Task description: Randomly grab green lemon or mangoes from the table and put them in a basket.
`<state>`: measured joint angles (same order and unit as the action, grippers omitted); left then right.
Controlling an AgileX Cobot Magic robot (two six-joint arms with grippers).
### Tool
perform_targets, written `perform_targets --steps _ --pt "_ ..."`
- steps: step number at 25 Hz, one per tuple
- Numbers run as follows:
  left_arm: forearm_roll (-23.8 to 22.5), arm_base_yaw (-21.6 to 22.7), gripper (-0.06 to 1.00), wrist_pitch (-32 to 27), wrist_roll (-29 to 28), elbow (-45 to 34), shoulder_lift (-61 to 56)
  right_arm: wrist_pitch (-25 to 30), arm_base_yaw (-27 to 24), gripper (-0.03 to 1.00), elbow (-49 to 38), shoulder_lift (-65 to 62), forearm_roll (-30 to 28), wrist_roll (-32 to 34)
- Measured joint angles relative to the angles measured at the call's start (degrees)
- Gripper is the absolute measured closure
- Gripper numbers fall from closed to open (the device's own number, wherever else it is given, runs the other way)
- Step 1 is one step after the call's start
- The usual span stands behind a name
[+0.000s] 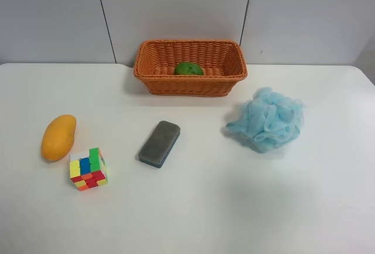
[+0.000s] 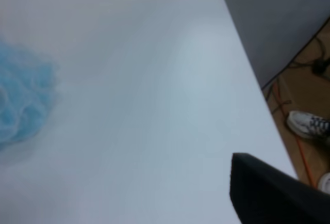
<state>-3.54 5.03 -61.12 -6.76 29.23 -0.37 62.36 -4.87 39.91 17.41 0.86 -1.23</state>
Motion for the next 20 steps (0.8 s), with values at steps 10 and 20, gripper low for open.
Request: perform_targets --steps 10,20 --pt "0.0 0.0 -0.05 0.0 0.0 0.0 0.0 -1.0 0.0 -0.02 -12.1 -16.0 0.5 -1.0" --pt "0.0 0.0 -0.05 0.0 0.0 0.0 0.0 -1.3 0.0 -0.02 -12.4 -17.5 -0.4 0.7"
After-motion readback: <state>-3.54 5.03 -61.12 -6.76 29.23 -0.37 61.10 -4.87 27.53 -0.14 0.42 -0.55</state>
